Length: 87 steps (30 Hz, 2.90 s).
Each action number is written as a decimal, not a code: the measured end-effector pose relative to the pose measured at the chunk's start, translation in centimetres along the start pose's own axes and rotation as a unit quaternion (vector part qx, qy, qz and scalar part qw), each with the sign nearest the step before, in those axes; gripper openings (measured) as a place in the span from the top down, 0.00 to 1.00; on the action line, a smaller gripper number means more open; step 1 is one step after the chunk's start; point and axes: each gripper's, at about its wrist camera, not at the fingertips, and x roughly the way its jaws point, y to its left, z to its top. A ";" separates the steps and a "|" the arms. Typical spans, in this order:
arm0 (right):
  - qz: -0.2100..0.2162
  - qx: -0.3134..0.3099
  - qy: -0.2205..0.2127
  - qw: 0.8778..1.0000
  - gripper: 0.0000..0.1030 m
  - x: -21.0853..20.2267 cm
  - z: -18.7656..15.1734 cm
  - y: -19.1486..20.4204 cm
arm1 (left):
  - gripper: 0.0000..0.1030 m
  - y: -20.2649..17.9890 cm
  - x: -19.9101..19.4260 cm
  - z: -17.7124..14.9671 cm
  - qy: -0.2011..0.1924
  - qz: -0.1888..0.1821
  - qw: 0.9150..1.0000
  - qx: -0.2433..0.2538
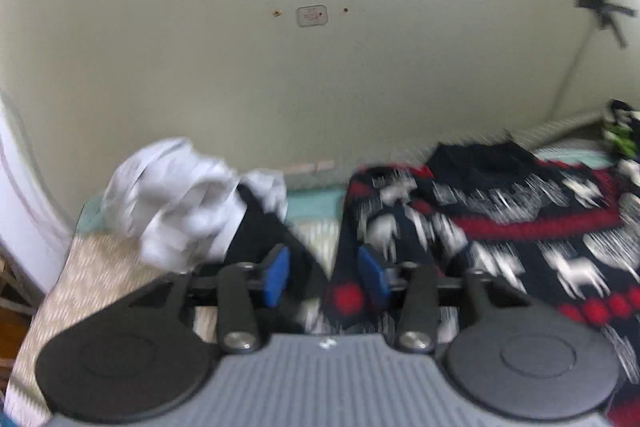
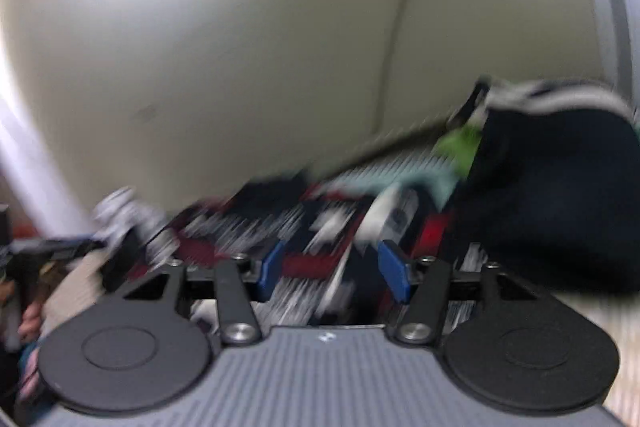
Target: Fold small clothes
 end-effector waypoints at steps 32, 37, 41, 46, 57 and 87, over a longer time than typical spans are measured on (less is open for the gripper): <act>0.104 -0.026 0.077 0.991 0.88 -8.0 -16.5 10.9 | 0.89 -3.0 -13.5 -15.2 0.070 -0.049 0.992 -0.090; 0.061 -0.053 -0.003 0.997 0.89 -13.9 -12.9 9.4 | 0.93 -5.7 -19.6 -14.5 0.043 -0.150 0.987 -0.036; 0.013 -0.077 0.000 0.997 0.89 -17.5 -11.5 7.9 | 0.93 -7.4 -22.4 -15.4 0.063 -0.201 0.977 -0.004; -0.013 -0.048 0.059 0.997 0.83 -16.2 -13.1 5.5 | 0.90 -7.2 -19.9 -16.9 0.115 -0.176 0.978 -0.010; 0.007 -0.062 -0.027 0.998 0.35 -16.1 -9.1 5.7 | 0.37 2.2 -16.3 -14.9 0.089 0.071 0.989 -0.092; 0.257 -0.021 0.148 0.955 0.42 8.2 -12.6 19.5 | 0.94 5.0 -21.6 8.2 -0.185 0.106 0.974 -0.075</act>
